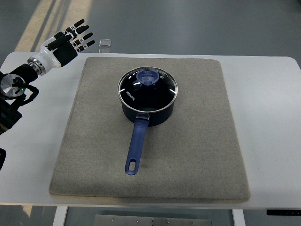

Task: Open pot lid and place left with left hand
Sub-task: 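Raise the left hand and swing it toward the saucepan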

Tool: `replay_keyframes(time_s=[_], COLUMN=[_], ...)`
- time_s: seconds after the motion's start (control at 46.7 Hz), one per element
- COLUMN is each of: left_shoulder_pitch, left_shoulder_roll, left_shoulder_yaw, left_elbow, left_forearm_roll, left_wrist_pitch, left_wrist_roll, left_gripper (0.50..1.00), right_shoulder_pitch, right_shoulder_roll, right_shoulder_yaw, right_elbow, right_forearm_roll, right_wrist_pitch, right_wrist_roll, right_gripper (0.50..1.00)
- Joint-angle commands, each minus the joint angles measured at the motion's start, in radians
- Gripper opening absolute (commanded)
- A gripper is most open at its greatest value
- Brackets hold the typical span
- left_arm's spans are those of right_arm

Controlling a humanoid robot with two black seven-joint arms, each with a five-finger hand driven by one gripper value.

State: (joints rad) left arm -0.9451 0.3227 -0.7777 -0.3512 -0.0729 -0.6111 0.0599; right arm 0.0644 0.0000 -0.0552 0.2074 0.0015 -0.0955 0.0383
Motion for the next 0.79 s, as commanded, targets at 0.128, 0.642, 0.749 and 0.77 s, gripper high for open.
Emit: replay_keyframes(time_s=[0.128,0.642,0.749,0.77], left_shoulder_pitch=[-0.001,-0.009,-0.017,-0.018], left_shoulder_roll=[0.004,0.006,0.025,0.033], left_shoulder_yaw=[0.0,0.015,0.015,0.015], left_elbow=[0.0,-0.009,-0.012,-0.012], left_forearm_roll=[0.001,0.019,0.068,0.079], left_wrist_pitch=[0.0,0.034,0.0,0.0], left_wrist_roll=[-0.008,-0.011,-0.029,-0.037], left_gripper=[0.994,0.996,0.994,0.994], right_shoulder_pitch=[0.0,0.0,0.0,0.0], right_shoulder_roll=[0.0,0.0,0.0,0.0], right_shoulder_yaw=[0.0,0.0,0.0,0.0], right_elbow=[0.0,0.001,0.001,0.001], right_forearm_roll=[0.0,0.0,0.0,0.0], right_wrist_pitch=[0.0,-0.001,0.0,0.0], right_wrist_roll=[0.0,0.0,0.0,0.0], right_gripper=[0.915,0.915,0.915,0.915])
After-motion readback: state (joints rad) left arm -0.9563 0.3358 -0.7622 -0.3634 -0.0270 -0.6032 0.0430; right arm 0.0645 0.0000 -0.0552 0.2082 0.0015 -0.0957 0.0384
